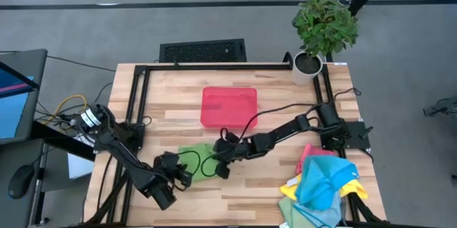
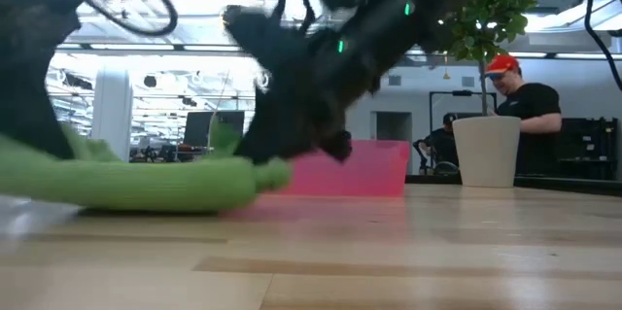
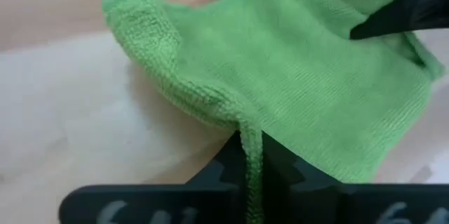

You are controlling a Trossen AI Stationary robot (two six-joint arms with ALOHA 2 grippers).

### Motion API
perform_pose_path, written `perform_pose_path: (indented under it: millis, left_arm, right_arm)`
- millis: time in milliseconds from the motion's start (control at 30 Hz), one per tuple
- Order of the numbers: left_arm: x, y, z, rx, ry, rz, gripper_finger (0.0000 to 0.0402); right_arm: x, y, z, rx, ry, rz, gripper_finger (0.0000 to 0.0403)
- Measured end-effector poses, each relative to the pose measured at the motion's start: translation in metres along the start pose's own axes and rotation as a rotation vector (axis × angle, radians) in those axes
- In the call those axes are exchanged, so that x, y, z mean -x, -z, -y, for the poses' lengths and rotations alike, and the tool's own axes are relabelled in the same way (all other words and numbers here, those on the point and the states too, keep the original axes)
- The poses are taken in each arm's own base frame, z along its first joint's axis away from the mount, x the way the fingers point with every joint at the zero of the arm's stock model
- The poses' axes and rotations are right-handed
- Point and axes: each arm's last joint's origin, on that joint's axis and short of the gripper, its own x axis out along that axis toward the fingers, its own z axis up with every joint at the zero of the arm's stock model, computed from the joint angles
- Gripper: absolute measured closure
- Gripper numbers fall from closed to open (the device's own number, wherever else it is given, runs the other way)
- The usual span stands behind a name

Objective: Fold microfiber towels
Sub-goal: Put the green microfiber cloth into the red bin

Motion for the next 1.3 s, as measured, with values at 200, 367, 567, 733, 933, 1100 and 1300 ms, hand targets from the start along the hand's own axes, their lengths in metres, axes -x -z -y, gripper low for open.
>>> perform_pose_path:
  millis: [200,367,567,733,933,1100,1300]
  left_arm:
    - [0.013,-0.035,0.003,-0.066,0.016,0.052,0.0400]
    - [0.020,-0.078,0.008,-0.147,0.034,0.104,0.0400]
    - [0.033,-0.137,0.009,-0.209,0.065,0.199,0.0401]
    - [0.026,-0.176,0.006,-0.272,0.021,0.260,0.0401]
    - [-0.009,-0.212,0.020,-0.377,0.029,0.267,0.0401]
    - [-0.038,-0.233,0.024,-0.408,0.043,0.251,0.0401]
    - [-0.066,-0.245,0.020,-0.428,0.028,0.195,0.0401]
  right_arm:
    - [0.032,-0.022,0.000,0.054,0.096,0.054,0.0390]
    - [0.060,-0.041,0.010,0.080,0.173,0.068,0.0390]
    - [0.101,-0.061,0.028,0.107,0.321,0.093,0.0390]
    - [0.122,-0.070,0.050,0.102,0.448,0.065,0.0387]
    - [0.121,-0.070,0.077,0.093,0.537,-0.011,0.0386]
    - [0.123,-0.063,0.097,0.083,0.621,-0.111,0.0383]
    - [0.124,-0.052,0.125,0.035,0.680,-0.170,0.0384]
